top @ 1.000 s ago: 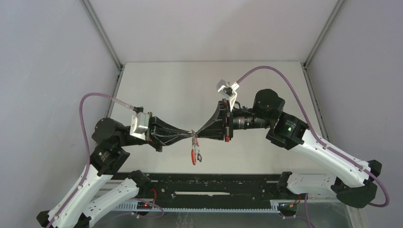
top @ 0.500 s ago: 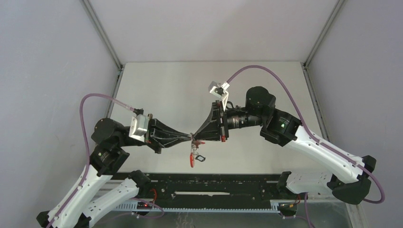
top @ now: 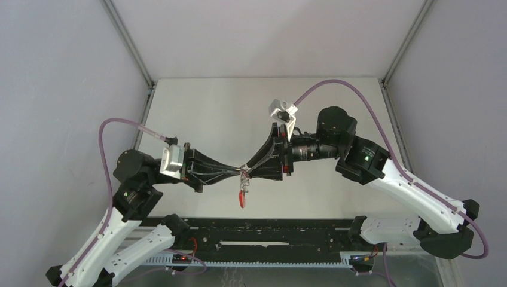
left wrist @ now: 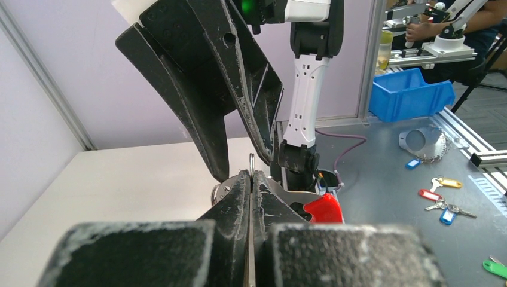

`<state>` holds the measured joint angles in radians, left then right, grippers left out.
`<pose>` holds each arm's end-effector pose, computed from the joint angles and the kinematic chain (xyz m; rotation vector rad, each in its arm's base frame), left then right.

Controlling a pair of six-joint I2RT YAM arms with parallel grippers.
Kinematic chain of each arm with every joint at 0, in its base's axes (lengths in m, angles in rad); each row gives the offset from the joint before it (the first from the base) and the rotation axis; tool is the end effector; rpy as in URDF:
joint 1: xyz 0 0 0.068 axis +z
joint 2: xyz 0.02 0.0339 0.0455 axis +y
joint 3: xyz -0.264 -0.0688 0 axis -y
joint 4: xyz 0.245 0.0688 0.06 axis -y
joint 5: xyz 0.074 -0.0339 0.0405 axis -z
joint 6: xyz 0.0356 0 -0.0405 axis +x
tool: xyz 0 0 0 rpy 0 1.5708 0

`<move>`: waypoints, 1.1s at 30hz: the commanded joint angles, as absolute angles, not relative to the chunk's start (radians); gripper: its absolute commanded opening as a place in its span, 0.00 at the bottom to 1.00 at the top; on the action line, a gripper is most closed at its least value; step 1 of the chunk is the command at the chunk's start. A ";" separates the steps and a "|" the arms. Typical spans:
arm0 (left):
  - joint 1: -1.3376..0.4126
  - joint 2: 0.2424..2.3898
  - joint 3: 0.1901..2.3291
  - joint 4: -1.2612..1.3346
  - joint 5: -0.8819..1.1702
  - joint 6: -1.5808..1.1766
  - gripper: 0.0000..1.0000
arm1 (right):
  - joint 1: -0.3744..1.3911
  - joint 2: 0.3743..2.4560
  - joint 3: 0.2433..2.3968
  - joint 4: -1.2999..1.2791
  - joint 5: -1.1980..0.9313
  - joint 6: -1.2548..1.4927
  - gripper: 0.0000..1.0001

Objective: Put the keys on the keyring
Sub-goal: Adjust the key on the keyring.

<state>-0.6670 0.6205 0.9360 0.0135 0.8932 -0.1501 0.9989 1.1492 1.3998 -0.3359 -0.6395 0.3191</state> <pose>0.0698 -0.0902 0.4312 1.1104 0.9786 -1.2236 0.1102 0.2105 0.4645 -1.1146 1.5126 1.4812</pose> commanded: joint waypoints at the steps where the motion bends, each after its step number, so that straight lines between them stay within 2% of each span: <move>1: -0.662 0.614 0.917 0.069 0.874 -0.146 0.00 | 1.031 1.141 1.428 -0.268 -0.623 0.250 0.46; 5: -0.663 0.615 0.915 0.068 0.877 -0.146 0.00 | 1.053 1.147 1.428 -0.227 -0.594 0.242 0.43; 12: -0.663 0.608 0.908 0.066 0.873 -0.147 0.00 | 1.060 1.145 1.428 -0.183 -0.579 0.241 0.32; 18: -0.662 0.612 0.911 0.066 0.870 -0.147 0.00 | 1.065 1.173 1.441 -0.200 -0.611 0.250 0.16; 21: -0.661 0.614 0.915 0.065 0.870 -0.146 0.00 | 1.067 1.193 1.464 -0.251 -0.628 0.238 0.16; 22: -0.661 0.613 0.916 0.063 0.870 -0.146 0.00 | 1.068 1.193 1.466 -0.256 -0.628 0.233 0.12; 23: -0.662 0.613 0.916 0.063 0.870 -0.146 0.00 | 1.068 1.192 1.468 -0.260 -0.625 0.230 0.01; 28: -0.661 0.615 0.925 0.010 0.875 -0.102 0.00 | 1.069 1.216 1.549 -0.406 -0.566 0.180 0.00; 33: -0.662 0.616 0.957 -0.179 0.883 -0.002 0.19 | 1.087 1.268 1.659 -0.631 -0.521 0.126 0.00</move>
<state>-0.6659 0.6167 0.9222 -0.0456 0.8837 -0.0937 1.0725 1.2484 1.5761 -0.4694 -0.5755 0.1818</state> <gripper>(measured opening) 0.139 0.006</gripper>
